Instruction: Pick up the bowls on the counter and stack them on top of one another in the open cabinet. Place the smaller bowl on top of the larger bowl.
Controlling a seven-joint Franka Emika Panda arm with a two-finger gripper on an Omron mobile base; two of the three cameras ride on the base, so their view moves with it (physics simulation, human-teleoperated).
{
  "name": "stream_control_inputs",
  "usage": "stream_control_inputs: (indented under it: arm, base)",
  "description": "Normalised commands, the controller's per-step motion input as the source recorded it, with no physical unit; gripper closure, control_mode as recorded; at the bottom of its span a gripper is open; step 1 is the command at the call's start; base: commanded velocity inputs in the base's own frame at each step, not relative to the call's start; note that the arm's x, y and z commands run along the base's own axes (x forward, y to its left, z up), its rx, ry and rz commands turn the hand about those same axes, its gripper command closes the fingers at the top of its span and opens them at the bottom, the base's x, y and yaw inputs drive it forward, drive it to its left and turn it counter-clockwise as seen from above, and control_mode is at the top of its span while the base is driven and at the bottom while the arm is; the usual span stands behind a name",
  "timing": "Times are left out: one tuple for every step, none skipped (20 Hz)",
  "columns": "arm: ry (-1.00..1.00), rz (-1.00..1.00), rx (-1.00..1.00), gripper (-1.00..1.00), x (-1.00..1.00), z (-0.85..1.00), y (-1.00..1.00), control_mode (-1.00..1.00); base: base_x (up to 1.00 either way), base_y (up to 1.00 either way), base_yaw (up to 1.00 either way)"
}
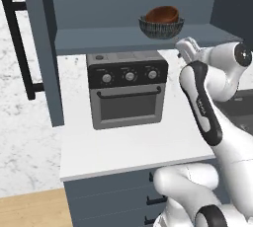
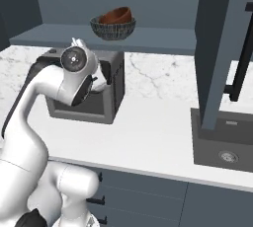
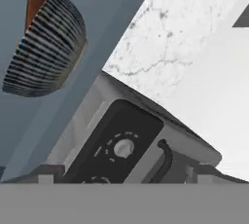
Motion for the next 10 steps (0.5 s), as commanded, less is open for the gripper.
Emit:
stream_control_inputs:
  arm:
    - [0.00, 0.14, -0.33, -1.00, -1.00, -1.00, 0.32, -1.00]
    - [0.03, 0.23, -0.45, -1.00, -1.00, -1.00, 0.47, -1.00]
    - [0.12, 0.22, -0.55, -1.00, -0.16, -1.00, 0.21, -1.00]
    - [0.00, 0.07, -0.63, -1.00, -0.06, -1.00, 0.07, -1.00]
    - [0.00, 0.07, -0.73, -1.00, -0.09, -1.00, 0.24, -1.00]
    - [0.00, 0.06, -0.69, -1.00, -0.06, -1.00, 0.11, -1.00]
    - [0.00, 0.06, -0.69, -1.00, -0.11, -1.00, 0.10, -1.00]
    - [0.00, 0.07, -0.73, -1.00, -0.14, -1.00, 0.17, -1.00]
    - [0.00, 0.07, -0.77, -1.00, -0.11, -1.00, 0.27, -1.00]
    - [0.00, 0.07, -0.77, -1.00, -0.09, -1.00, 0.26, -1.00]
  base:
    - [0.00, 0.00, 0.00]
    - [0.00, 0.00, 0.00]
    - [0.00, 0.00, 0.00]
    - [0.00, 0.00, 0.00]
    - [0.00, 0.00, 0.00]
    - [0.00, 0.00, 0.00]
    - [0.00, 0.00, 0.00]
    - [0.00, 0.00, 0.00]
    - [0.00, 0.00, 0.00]
    - [0.00, 0.00, 0.00]
